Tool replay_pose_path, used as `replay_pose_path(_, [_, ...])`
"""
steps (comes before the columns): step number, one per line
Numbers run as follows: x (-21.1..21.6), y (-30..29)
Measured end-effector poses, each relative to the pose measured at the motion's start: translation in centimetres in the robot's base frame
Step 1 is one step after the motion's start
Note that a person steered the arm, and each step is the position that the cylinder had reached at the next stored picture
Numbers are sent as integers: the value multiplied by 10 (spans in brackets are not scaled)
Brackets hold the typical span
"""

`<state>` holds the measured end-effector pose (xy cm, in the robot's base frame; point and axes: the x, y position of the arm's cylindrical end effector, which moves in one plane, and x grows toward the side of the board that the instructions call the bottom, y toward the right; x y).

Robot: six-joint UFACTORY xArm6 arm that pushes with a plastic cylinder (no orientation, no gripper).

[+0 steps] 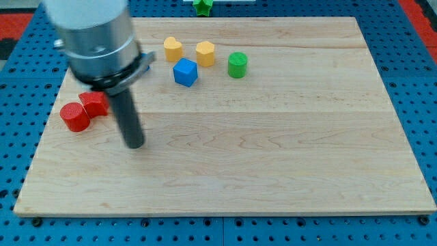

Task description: Slide the red circle to the blue cube

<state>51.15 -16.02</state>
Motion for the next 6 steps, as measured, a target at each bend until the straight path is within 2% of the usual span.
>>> replay_pose_path(1, [0,-124])
replay_pose_path(2, [-17,-142])
replay_pose_path(5, [-50,-37])
replay_pose_path(6, [-50,-56])
